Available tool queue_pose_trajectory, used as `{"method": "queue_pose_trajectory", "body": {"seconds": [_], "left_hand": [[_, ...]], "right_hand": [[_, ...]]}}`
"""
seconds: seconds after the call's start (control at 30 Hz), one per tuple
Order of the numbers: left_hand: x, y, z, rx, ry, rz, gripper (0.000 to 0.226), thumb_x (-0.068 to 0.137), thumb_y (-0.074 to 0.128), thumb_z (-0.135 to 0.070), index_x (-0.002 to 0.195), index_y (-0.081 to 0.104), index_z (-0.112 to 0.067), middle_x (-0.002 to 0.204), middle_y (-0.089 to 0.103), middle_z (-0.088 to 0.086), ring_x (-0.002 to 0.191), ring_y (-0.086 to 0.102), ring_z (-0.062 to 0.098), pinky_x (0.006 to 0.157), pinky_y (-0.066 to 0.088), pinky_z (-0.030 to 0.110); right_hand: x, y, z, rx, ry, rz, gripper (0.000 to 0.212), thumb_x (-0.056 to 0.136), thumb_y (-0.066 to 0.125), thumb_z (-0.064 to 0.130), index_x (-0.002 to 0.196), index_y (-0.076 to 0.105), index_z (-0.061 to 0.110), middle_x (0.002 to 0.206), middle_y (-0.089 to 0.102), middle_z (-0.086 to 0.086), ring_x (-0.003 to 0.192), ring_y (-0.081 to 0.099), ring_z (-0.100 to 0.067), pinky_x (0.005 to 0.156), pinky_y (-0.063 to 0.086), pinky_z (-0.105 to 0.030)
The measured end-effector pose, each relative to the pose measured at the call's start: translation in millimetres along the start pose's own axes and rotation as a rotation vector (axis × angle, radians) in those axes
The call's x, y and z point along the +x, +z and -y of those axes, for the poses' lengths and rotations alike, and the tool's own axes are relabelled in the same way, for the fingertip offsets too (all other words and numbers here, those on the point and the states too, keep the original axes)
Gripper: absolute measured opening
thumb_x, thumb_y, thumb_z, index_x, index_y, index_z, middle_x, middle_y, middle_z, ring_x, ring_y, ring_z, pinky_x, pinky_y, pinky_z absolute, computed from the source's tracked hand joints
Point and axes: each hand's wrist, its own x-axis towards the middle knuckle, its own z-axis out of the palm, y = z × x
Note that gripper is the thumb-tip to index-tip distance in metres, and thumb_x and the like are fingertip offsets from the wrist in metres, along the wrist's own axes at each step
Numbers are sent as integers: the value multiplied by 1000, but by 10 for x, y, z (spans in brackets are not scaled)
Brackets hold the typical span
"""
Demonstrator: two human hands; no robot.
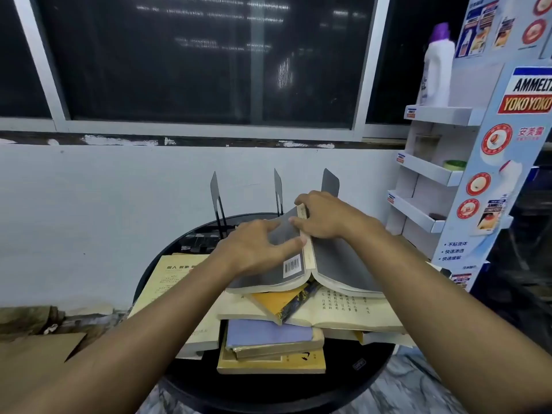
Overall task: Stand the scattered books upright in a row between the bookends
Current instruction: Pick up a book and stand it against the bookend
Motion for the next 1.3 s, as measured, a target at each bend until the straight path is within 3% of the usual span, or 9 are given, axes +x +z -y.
{"method": "queue_pose_trajectory", "body": {"seconds": [0.47, 0.53, 0.6, 0.77, 0.87, 0.93, 1.13, 1.2, 1.3], "left_hand": [[202, 214, 126, -44, 7, 135, 101, 75, 38, -93, 153, 40, -29, 157, 43, -6, 144, 40, 16, 117, 35, 43], [203, 215, 130, -44, 6, 127, 100, 77, 40, -91, 153, 39, -27, 157, 42, -6, 144, 40, 17, 117, 35, 43], [188, 205, 128, -60, 0, 127, 100, 77, 42, -90, 153, 40, -26, 158, 42, -6, 145, 40, 17, 117, 35, 44], [134, 217, 111, -86, 2, 118, 98, 74, 45, -91, 152, 40, -30, 155, 45, -10, 141, 43, 15, 114, 38, 43], [91, 203, 77, -149, 38, 97, 96, 74, 49, -90, 150, 42, -32, 149, 50, -12, 135, 48, 12, 111, 42, 41], [75, 167, 49, -193, 83, 73, 94, 72, 51, -90, 149, 42, -36, 146, 51, -15, 133, 49, 10, 110, 43, 40], [36, -21, -66, -166, 140, -42, 117, 66, 59, -90, 160, 11, -39, 168, 6, -14, 154, 14, 9, 124, 20, 40], [15, -89, -121, -162, 167, -75, 119, 67, 63, -85, 159, 3, -41, 169, -2, -14, 154, 7, 9, 121, 18, 38], [11, -160, -152, -192, 228, -130, 123, 65, 70, -80, 158, -3, -45, 169, -5, -14, 155, 5, 10, 121, 21, 41]], "right_hand": [[271, -26, -27, -70, 120, 179, 67, 92, 59, 44, 151, 38, 21, 146, 47, -9, 129, 50, -30, 106, 45, -43], [289, -45, -18, -40, 133, 196, 65, 92, 59, 42, 149, 39, 21, 139, 53, -7, 114, 62, -28, 95, 54, -42], [285, -44, -7, 38, 141, 186, 60, 91, 62, 37, 145, 42, 20, 123, 58, -5, 87, 70, -25, 74, 60, -37], [236, -75, 19, 151, 132, 99, 49, 88, 66, 28, 132, 49, 15, 99, 62, -3, 65, 70, -23, 61, 58, -32], [154, -175, 52, 244, 103, 28, 45, 87, 69, 26, 127, 49, 18, 96, 59, -2, 72, 69, -20, 55, 51, -26], [94, -272, 67, 226, 51, -65, 47, 85, 70, 29, 126, 50, 22, 93, 58, 1, 83, 64, -17, 60, 46, -25], [-170, -585, 192, 287, -80, -333, 52, 84, 71, 27, 130, 47, 27, 85, 60, 1, 74, 61, -12, 57, 43, -21], [-274, -661, 247, 301, -131, -423, 54, 86, 71, 26, 133, 45, 26, 83, 56, 7, 72, 58, -4, 54, 39, -9], [-450, -725, 325, 321, -225, -555, 54, 88, 72, 21, 134, 43, 24, 81, 53, 9, 72, 56, -3, 59, 40, -6]]}}
